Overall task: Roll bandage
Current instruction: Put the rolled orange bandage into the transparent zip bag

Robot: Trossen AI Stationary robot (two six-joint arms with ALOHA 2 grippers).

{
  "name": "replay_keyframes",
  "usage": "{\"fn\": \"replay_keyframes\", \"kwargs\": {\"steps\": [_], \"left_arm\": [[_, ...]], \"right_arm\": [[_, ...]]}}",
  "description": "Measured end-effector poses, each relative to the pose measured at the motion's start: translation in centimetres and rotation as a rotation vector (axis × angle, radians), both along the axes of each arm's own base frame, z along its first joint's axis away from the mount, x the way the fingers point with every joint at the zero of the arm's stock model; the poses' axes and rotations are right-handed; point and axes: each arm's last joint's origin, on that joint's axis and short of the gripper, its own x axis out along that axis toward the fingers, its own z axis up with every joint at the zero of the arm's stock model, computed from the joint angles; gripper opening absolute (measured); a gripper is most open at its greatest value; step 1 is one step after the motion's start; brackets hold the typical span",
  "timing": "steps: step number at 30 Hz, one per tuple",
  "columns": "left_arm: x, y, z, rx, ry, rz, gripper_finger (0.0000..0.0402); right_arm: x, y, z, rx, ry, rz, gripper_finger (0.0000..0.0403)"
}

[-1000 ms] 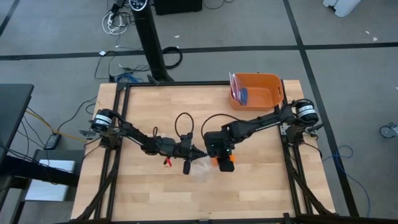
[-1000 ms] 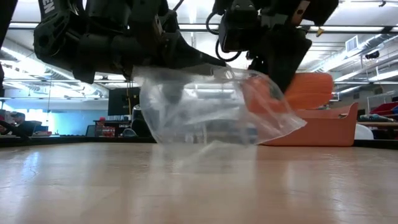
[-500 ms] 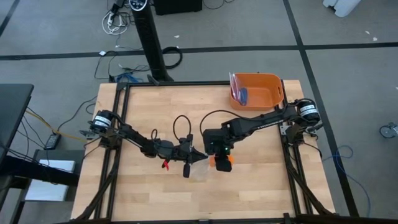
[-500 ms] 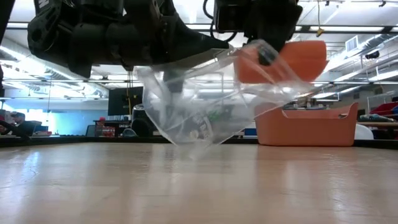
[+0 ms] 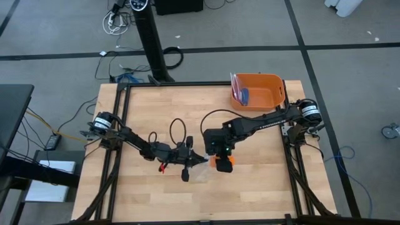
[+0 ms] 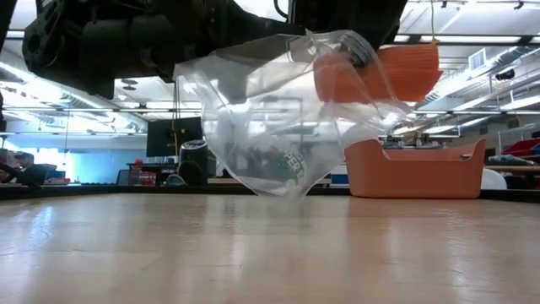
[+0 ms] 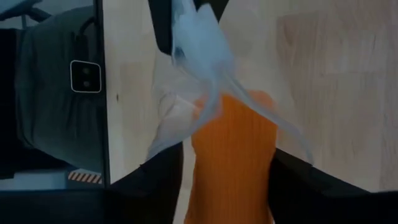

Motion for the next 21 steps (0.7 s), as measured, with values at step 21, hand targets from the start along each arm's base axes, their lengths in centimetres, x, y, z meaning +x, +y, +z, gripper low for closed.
{"fn": "replay_keyframes", "kwargs": {"steps": [21], "left_arm": [[0.0,-0.1,-2.2,0.009,-0.048,0.019,0.0000]], "right_arm": [[0.6,0.5,3.6,-0.105,-0.100,0.026,0.0262]]}}
